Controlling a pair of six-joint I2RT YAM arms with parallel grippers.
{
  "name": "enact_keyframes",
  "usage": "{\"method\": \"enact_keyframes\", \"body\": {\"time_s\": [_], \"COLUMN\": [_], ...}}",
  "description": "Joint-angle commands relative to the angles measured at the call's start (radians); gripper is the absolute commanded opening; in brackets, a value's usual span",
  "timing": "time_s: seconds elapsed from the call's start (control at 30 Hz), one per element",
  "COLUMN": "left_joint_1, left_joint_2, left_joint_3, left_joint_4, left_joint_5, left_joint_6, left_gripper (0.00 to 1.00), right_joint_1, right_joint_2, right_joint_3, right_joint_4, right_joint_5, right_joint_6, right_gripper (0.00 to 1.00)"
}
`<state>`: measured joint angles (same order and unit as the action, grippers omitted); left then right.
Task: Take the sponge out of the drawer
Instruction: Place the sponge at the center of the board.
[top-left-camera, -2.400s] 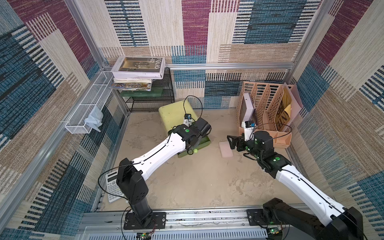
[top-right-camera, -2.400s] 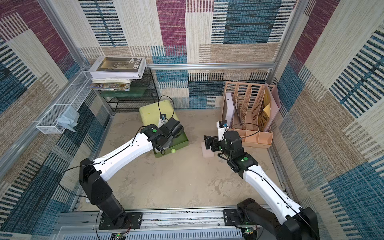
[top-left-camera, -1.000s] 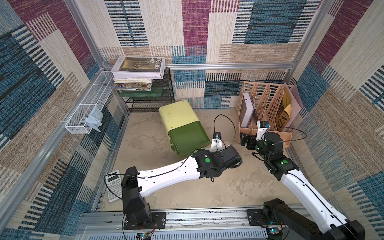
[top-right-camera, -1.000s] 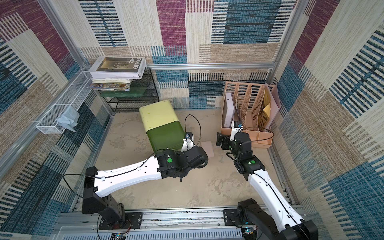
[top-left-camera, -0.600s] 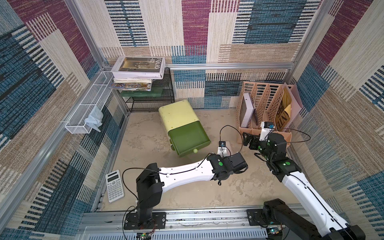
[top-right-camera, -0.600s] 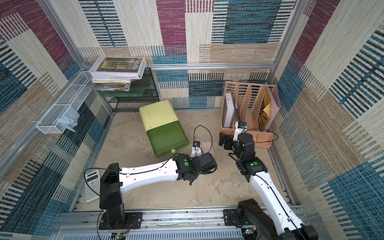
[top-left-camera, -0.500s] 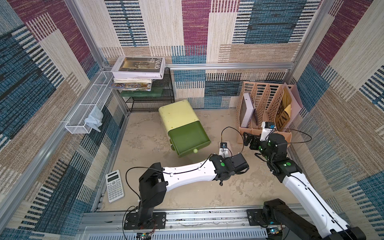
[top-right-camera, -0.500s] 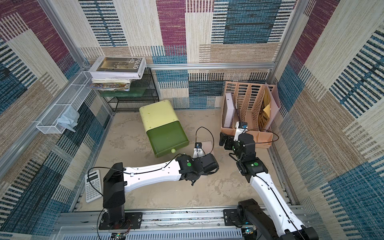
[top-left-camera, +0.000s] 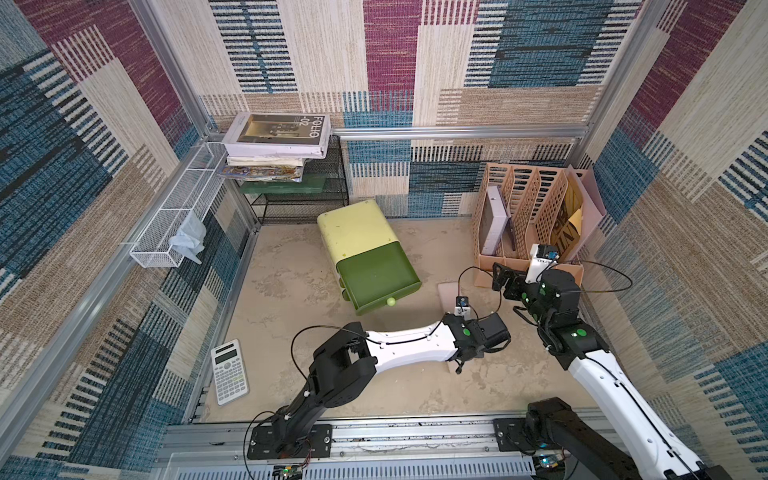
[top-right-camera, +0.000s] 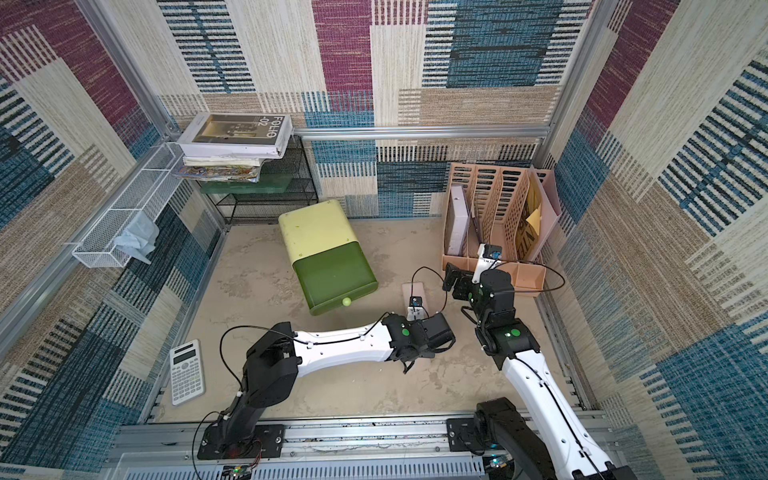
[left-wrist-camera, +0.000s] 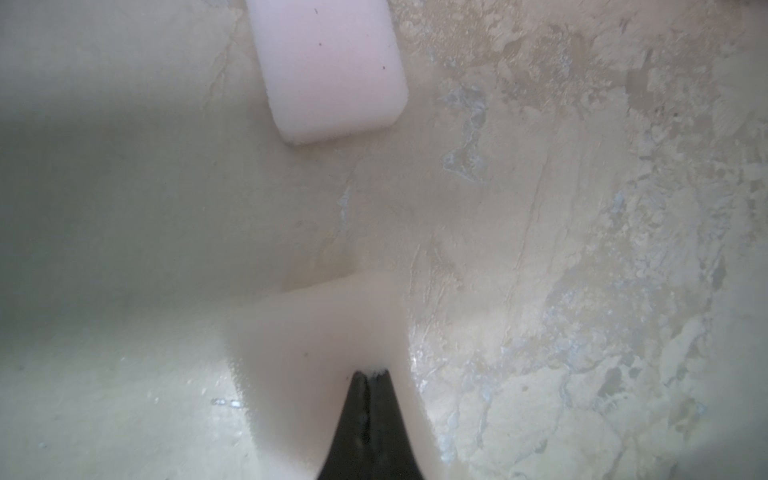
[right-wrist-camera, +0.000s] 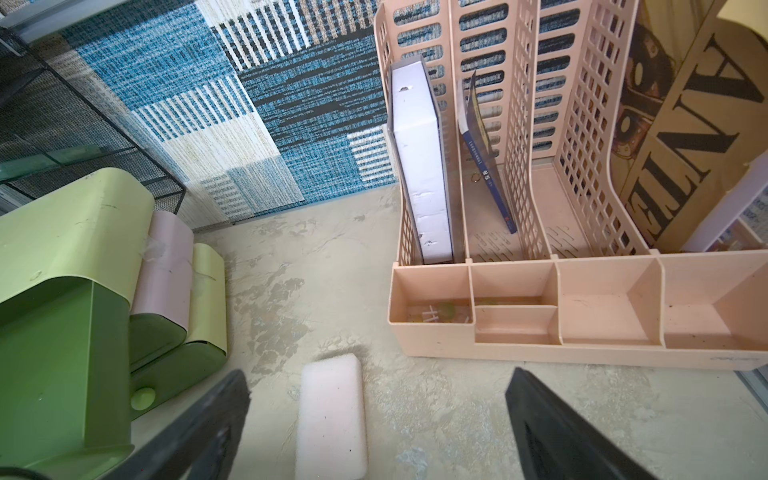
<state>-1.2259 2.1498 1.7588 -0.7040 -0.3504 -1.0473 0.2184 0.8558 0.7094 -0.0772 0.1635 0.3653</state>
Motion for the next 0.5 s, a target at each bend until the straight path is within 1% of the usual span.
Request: {"method": "enact_keyframes", "body": {"time_s": [0.0, 0.23, 0.43, 0.47], "left_joint_1": [-0.001, -0.001, -0.001, -0.001], "left_joint_2": [0.033, 0.118, 0.137, 0.138], "left_joint_3": [0.035, 0.122, 0.133, 0.133], "left_joint_4": [0.002, -0.043, -0.049, -0.049], "left_joint_5": [0.022, 0.053, 0.061, 0.062], "left_joint_6": [0.037, 0.075, 0.093, 0.096], "left_gripper": [0.0, 0.0, 0.0, 0.02], "right_joint_1": [-0.001, -0.002, -0.002, -0.001], "right_joint_2": [-0.004, -0.006, -0.005, -0.005], "right_joint_3": [-0.003, -0.005, -0.007, -0.007], "right_joint_4": [0.007, 0.009, 0.011, 0.011], "right_joint_5": [0.012, 0.009, 0.008, 0.008], "right_joint_6": [0.002, 0.001, 0.0, 0.001], "right_gripper": [0.99, 0.99, 0.99, 0.99]}}
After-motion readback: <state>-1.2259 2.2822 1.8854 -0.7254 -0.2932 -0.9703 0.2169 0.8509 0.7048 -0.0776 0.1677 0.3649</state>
